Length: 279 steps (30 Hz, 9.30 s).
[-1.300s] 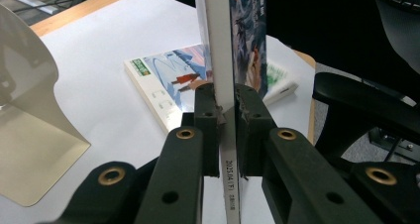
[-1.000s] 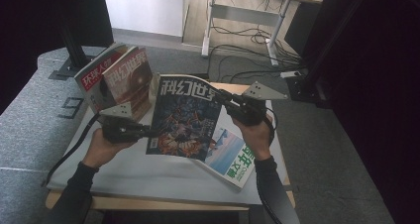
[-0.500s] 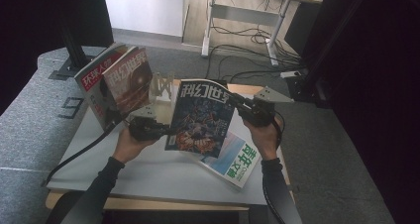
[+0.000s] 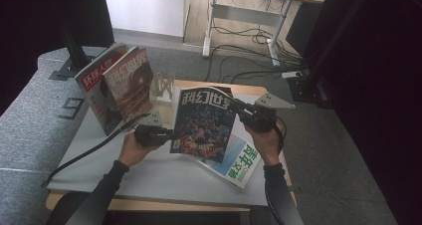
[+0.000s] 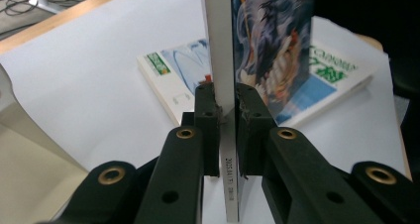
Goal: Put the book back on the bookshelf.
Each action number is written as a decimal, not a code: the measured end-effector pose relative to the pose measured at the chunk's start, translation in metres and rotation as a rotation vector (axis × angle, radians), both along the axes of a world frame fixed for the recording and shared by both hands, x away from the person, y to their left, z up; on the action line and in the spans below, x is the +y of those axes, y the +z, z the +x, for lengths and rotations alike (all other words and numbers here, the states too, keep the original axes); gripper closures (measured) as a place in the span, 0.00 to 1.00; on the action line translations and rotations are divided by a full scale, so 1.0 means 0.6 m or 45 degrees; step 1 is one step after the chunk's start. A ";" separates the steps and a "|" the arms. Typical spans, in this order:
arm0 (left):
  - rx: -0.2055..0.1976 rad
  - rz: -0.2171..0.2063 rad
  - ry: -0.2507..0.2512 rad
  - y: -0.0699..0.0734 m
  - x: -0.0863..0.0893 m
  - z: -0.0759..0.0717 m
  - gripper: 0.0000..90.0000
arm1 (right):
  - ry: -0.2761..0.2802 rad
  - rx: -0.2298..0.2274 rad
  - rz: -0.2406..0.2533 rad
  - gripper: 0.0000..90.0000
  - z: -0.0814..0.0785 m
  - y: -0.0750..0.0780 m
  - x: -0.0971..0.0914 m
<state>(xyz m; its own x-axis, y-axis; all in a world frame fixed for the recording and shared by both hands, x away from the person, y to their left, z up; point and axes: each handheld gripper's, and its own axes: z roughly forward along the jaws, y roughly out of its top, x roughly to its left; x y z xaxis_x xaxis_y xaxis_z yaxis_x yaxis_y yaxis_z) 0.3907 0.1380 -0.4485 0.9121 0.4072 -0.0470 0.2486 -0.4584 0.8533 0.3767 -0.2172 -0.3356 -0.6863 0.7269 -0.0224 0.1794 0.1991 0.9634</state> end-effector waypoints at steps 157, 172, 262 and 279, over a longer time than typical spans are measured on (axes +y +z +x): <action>-0.075 0.046 0.155 0.244 -0.001 0.008 0.92 | -0.300 0.505 -0.225 0.00 0.015 -0.324 -0.120; -0.088 0.000 0.284 0.260 0.087 -0.016 0.92 | -0.292 0.533 -0.155 0.00 0.020 -0.331 -0.128; -0.140 -0.117 0.842 0.197 0.188 0.115 0.91 | -0.304 0.596 -0.102 0.00 0.027 -0.335 -0.136; 0.074 0.136 0.788 0.214 0.214 0.106 0.89 | -0.305 0.596 -0.102 0.00 0.027 -0.335 -0.136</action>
<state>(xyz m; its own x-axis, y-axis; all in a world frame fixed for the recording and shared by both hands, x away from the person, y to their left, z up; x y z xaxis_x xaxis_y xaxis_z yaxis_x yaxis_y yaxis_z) 0.4540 0.2665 -0.3201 0.5031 0.8640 -0.0192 0.5394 -0.2965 0.7881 0.3930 -0.2986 -0.5364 -0.4515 0.8729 0.1848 0.6360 0.1696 0.7528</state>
